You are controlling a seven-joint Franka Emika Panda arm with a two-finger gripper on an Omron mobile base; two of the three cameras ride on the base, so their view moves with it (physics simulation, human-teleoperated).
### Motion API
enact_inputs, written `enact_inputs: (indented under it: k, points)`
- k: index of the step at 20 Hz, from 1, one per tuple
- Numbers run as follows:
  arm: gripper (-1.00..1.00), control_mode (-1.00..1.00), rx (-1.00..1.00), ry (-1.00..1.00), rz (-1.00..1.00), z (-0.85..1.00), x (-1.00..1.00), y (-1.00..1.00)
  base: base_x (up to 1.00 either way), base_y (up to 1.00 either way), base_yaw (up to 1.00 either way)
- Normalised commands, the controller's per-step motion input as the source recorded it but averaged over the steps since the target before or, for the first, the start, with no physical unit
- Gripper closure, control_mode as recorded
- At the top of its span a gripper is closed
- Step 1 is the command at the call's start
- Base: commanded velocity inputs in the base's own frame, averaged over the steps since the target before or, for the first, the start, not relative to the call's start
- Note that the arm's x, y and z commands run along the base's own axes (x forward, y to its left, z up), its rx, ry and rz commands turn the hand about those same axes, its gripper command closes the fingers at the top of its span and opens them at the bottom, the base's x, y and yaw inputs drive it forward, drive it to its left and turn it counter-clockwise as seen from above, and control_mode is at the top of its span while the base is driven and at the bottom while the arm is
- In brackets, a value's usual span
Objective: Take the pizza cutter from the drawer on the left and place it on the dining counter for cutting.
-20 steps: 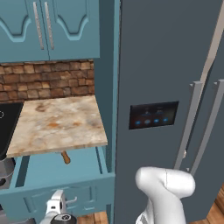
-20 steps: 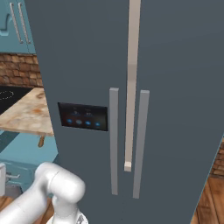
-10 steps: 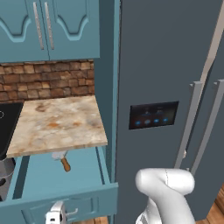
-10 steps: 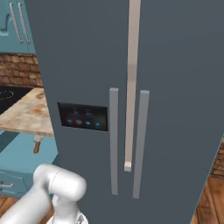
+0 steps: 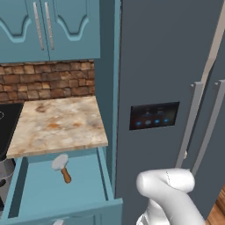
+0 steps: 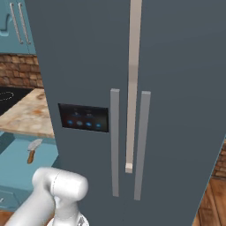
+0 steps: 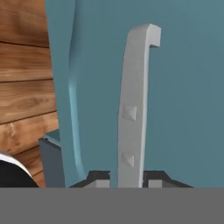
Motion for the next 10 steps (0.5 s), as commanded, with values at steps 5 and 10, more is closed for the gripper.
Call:
enact_inputs:
  k: [5, 10]
  points:
    - [1.0, -1.0, 0.0, 0.02, -0.02, -0.27, -0.8, 0.0, 0.0, 0.0, 0.0]
    - [1.0, -1.0, 0.0, 0.02, -0.02, -0.25, -0.8, 0.0, 0.0, 0.0, 0.0]
